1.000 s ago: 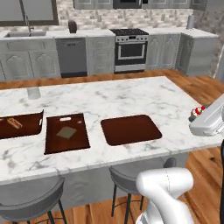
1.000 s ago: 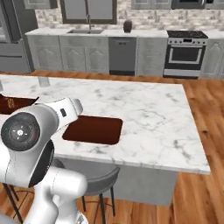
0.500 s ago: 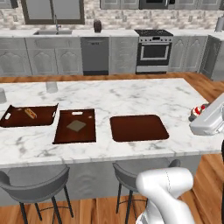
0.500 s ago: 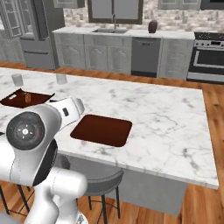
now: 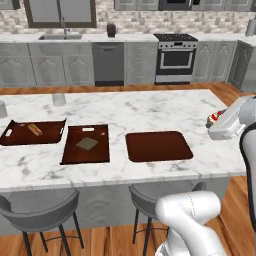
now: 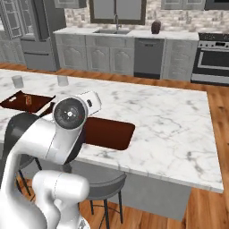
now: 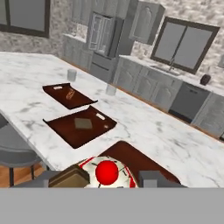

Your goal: Take the donut and cupcake from the fridge and place them on the empty tray on the dining counter.

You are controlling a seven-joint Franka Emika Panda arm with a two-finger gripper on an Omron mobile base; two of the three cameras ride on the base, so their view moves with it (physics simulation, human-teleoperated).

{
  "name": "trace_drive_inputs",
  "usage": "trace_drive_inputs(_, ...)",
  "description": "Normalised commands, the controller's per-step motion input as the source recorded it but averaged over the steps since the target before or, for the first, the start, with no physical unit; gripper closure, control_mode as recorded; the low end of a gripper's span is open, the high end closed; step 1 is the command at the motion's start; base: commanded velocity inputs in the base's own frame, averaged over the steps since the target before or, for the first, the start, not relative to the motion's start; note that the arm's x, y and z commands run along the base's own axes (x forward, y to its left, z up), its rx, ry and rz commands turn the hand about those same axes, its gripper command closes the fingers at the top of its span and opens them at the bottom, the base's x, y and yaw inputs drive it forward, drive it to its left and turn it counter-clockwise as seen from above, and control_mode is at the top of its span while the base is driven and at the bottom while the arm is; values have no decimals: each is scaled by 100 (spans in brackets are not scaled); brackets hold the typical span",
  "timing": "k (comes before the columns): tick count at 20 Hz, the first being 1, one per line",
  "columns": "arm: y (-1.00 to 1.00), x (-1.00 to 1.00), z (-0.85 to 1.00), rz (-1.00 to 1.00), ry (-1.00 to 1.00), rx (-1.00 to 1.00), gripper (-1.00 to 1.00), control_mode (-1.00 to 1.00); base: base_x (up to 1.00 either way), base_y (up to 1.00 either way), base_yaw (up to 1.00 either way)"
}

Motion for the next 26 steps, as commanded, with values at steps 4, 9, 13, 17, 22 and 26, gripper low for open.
trace_drive_inputs(4, -28, 60, -30, 13, 2, 0, 100, -100, 0, 0, 0)
trace_drive_inputs(9, -2, 38, -23, 2, 11, 0, 100, -100, 0, 0, 0)
trace_drive_inputs(13, 0, 28, -21, -5, 14, 0, 100, -100, 0, 0, 0)
trace_drive_inputs(17, 0, 25, -27, -1, 12, 0, 100, -100, 0, 0, 0)
trace_drive_inputs(22, 2, 17, -39, 0, 2, 0, 100, -100, 0, 0, 0)
trace_drive_inputs(26, 5, 6, -31, -3, -12, -4, 100, -100, 0, 0, 0)
